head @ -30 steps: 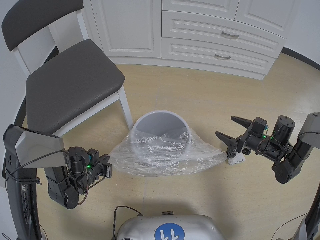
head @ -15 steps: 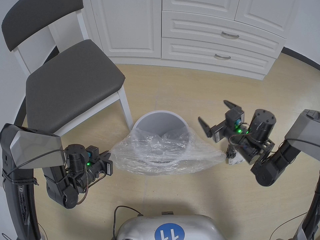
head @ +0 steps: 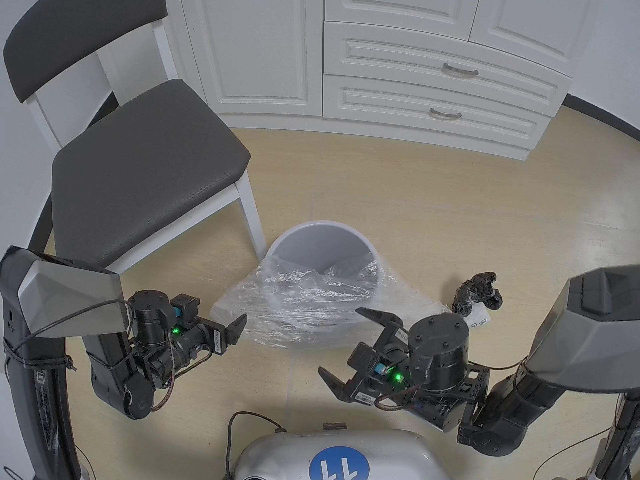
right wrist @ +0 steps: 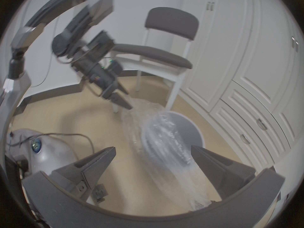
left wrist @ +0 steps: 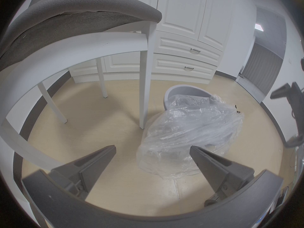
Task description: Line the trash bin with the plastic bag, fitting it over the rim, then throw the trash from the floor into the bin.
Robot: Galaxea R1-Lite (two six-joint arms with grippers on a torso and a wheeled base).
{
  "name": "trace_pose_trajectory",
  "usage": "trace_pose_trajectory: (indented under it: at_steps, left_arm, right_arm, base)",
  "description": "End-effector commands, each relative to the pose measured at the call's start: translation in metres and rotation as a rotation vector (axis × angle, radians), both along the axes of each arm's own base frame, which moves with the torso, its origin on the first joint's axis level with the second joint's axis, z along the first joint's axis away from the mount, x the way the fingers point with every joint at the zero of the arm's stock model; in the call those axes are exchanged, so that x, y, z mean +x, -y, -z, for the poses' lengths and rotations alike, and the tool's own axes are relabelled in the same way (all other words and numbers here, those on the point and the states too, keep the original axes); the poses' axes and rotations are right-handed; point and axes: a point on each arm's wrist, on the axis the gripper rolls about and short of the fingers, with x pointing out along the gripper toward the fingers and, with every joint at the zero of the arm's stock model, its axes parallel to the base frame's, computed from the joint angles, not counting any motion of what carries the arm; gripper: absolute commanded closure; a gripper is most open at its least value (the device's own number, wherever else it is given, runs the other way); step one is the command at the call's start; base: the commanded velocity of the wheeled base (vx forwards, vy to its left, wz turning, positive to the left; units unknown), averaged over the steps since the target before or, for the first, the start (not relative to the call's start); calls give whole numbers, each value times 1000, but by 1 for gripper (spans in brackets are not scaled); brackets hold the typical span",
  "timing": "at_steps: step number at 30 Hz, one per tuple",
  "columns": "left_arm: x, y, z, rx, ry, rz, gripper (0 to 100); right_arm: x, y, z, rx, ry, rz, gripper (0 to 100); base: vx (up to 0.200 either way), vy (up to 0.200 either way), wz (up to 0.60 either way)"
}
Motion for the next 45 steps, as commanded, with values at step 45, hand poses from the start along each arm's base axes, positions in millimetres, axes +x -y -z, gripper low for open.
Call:
trace_pose_trajectory:
  at_steps: [45]
  left_arm:
    - [2,2,-33,-51,105,1,0]
  right_arm:
    - [106,-37,31,45,159,273,0]
  base:
    - [0,0,0]
